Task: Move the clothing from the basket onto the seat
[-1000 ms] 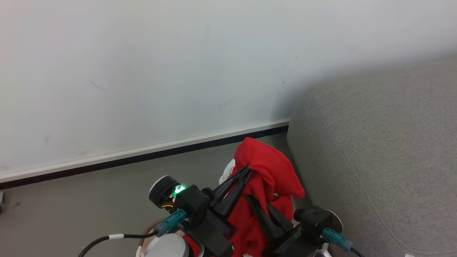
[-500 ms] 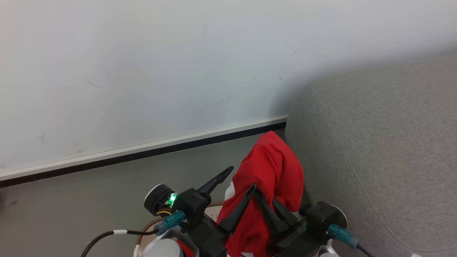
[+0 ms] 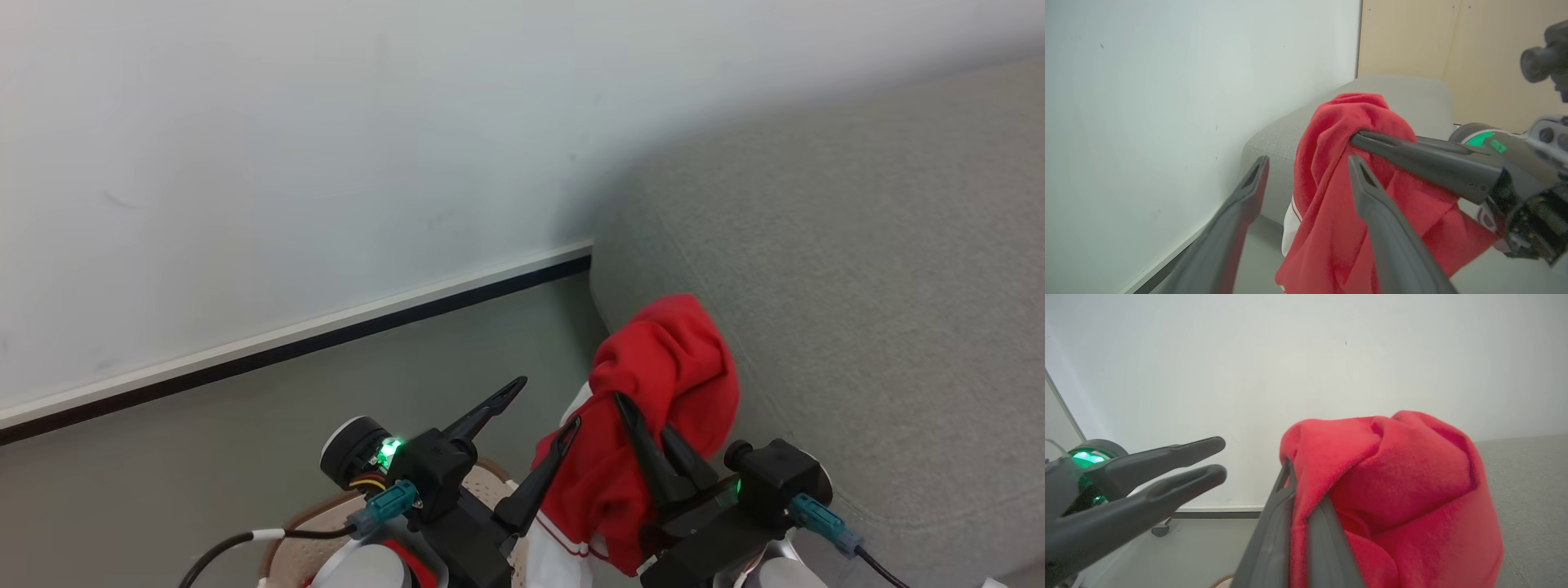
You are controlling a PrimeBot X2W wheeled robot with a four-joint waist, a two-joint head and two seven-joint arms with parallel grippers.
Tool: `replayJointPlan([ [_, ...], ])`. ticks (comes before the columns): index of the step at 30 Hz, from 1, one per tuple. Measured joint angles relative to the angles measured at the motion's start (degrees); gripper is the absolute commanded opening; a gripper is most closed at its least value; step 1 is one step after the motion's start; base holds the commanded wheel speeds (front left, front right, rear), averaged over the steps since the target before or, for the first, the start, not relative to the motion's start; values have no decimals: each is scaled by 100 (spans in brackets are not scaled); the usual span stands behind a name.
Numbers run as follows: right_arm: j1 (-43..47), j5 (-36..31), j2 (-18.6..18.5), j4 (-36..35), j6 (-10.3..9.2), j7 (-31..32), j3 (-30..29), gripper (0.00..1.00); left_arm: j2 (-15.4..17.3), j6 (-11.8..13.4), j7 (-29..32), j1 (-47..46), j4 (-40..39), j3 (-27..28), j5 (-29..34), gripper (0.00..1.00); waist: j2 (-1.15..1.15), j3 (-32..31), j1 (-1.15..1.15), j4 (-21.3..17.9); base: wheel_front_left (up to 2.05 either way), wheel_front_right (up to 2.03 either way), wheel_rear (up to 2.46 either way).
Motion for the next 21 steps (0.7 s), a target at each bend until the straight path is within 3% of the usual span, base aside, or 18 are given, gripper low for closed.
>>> replayJointPlan([
  [21, 86, -185, 202, -232, 0, 0, -521, 0, 229, 0, 144, -276, -100, -205, 1, 100, 0, 513, 0, -1480, 0, 0, 0],
])
